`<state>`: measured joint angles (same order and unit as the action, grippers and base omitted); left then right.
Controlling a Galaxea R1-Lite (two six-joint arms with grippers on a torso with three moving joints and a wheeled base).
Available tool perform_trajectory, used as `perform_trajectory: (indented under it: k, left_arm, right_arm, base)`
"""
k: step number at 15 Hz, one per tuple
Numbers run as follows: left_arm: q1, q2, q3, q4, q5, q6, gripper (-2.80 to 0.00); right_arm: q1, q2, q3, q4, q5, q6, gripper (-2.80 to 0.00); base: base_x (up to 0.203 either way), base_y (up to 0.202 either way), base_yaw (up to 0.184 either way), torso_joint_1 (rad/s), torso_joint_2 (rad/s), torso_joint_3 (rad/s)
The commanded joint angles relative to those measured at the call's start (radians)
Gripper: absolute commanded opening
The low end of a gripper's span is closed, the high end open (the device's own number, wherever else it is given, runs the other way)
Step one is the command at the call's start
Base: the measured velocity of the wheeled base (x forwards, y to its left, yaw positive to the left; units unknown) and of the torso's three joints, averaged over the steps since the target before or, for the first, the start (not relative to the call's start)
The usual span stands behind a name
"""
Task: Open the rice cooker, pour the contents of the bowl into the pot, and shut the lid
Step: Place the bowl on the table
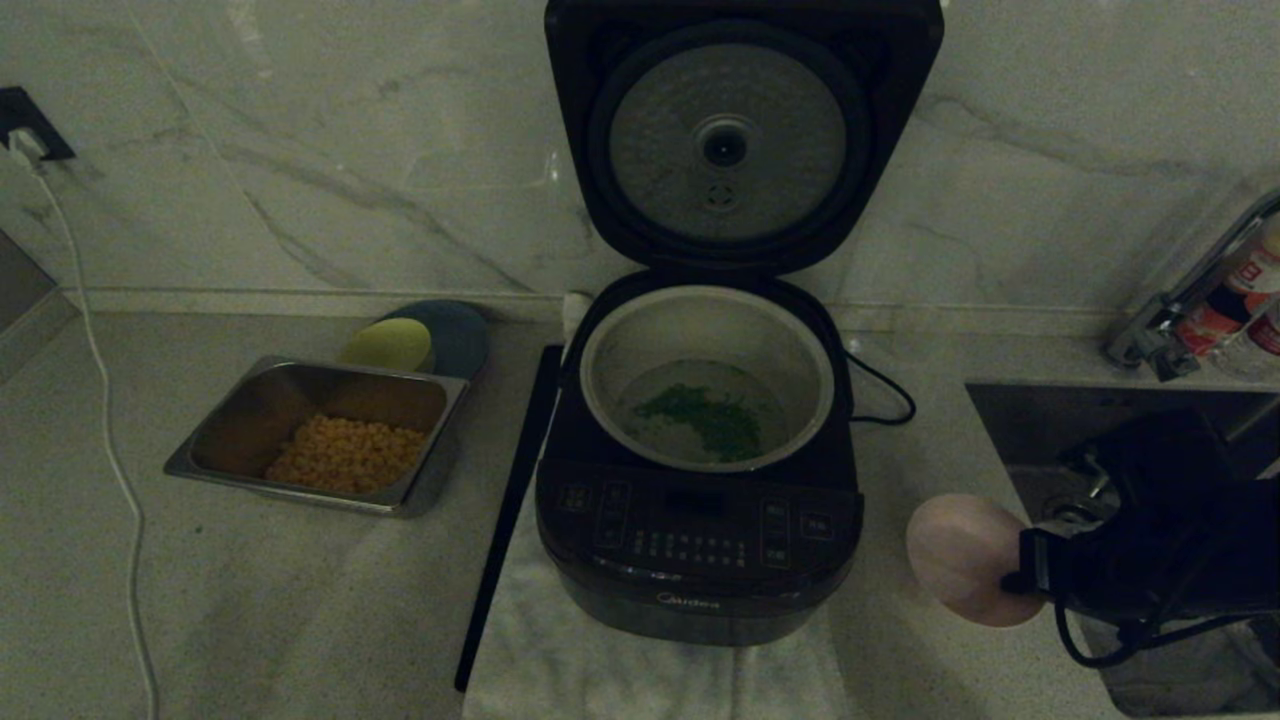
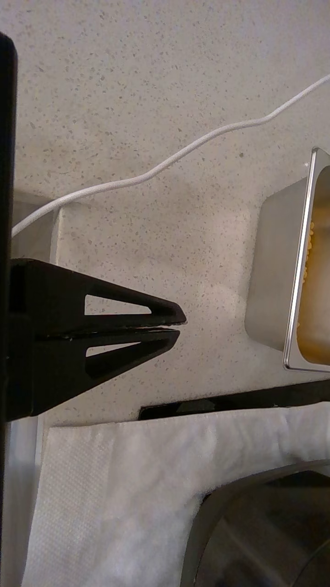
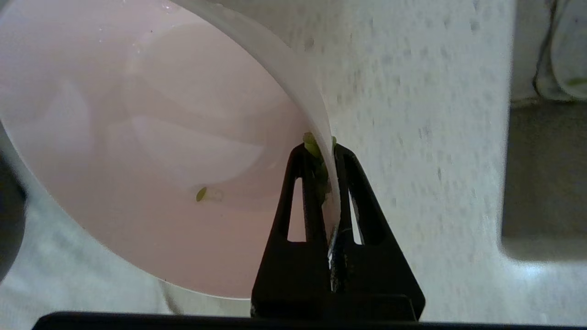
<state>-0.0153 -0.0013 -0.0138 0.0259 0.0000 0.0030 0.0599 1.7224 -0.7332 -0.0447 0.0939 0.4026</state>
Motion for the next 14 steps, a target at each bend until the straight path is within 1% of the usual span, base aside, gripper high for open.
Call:
perform_trajectory:
  k: [1,12,13,14]
  left_arm:
    - [0.000,0.000,0.000,0.000,0.000,0.000,-2.80]
    - [0.000,0.000,0.000,0.000,0.000,0.000,-2.80]
    - [0.000,0.000,0.000,0.000,0.000,0.000,-2.80]
    - [0.000,0.000,0.000,0.000,0.000,0.000,-2.80]
  right_arm:
    - [-0.011,0.084,-0.036,0.000,0.002,0.002,-2.80]
    - [-0.011,0.156,-0.079,-0.002,0.004,0.008,-2.80]
    - [-0.011,0.160,-0.087,-0.001,0.004,0.016,0.00]
    - [-0.011,0.155,-0.090,-0.001,0.004,0.027,0.00]
  base:
    - [0.000,0.000,0.000,0.000,0.00,0.000]
    - [0.000,0.000,0.000,0.000,0.00,0.000]
    - [0.000,0.000,0.000,0.000,0.00,0.000]
    - [0.000,0.000,0.000,0.000,0.00,0.000]
